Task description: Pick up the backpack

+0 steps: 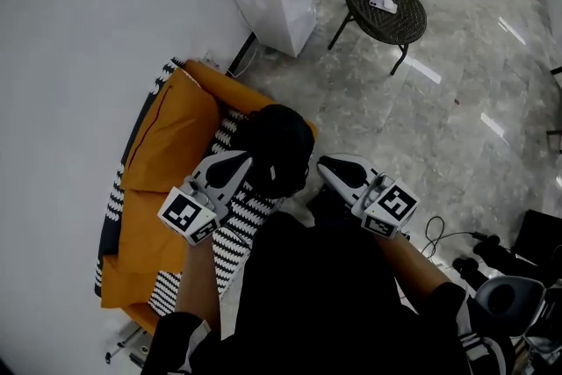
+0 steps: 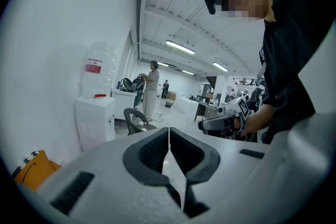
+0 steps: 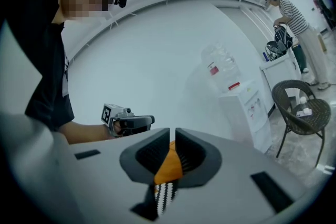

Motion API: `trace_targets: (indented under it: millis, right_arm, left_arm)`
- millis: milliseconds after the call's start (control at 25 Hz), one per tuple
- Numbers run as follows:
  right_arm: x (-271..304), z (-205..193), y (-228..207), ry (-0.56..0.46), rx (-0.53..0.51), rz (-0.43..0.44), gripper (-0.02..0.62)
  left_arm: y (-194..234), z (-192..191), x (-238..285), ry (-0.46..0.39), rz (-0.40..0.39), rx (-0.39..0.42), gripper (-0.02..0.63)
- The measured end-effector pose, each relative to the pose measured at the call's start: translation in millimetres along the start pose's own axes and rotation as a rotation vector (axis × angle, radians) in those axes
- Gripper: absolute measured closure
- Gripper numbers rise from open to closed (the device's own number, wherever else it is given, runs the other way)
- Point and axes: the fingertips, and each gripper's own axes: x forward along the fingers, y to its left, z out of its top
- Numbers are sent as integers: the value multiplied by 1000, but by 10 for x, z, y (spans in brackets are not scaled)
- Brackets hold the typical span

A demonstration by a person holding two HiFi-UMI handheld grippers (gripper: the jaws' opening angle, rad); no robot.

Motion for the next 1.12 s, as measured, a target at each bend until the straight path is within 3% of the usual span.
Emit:
trace_targets:
  millis: [200, 400, 760, 880, 1120]
  right_arm:
    - [105, -107, -194, 5, 38, -14, 565]
    - [293, -309, -397, 26, 79, -61, 565]
    - [449, -863, -706, 80, 151, -198, 560]
    - [496, -1060, -745, 82, 189, -228, 512]
    - [525, -1472, -759, 109, 254, -280, 478]
  left_arm:
    - [143, -76, 54, 59, -3, 21, 581]
    - [394, -259, 161, 124, -60, 56, 580]
    - [793, -925, 502, 231, -211, 5, 574]
    - [829, -1203, 581, 268, -264, 1, 526]
    - [852, -1662, 684, 328, -329, -1, 492]
